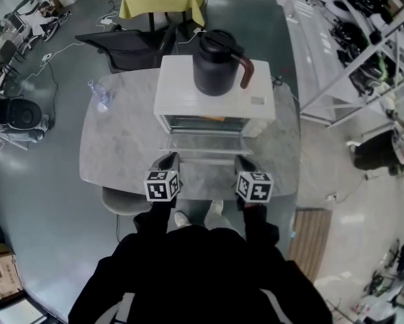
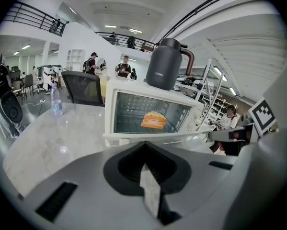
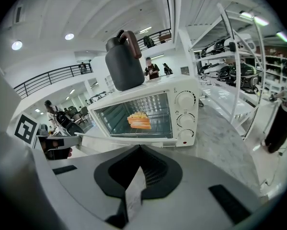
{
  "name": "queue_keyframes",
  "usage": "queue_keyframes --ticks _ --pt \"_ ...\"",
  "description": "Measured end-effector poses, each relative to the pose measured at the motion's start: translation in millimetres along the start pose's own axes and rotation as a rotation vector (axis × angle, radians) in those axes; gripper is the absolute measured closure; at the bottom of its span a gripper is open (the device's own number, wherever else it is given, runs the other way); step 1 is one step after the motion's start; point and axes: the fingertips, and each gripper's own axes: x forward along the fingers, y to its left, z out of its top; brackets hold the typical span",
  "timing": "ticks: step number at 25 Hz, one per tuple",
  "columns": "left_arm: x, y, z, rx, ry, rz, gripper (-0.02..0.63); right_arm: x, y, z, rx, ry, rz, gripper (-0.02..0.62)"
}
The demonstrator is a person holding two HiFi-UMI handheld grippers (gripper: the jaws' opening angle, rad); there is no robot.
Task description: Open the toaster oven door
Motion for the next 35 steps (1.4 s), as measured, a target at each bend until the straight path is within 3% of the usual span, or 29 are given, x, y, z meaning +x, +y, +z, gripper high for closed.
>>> queue_keyframes --ticks 35 --pt "-2.0 -1.5 -47.5 -0.046 0.127 -0.026 0.603 -2.1 -0.8 -50.1 0.028 0.124 -0.004 0.592"
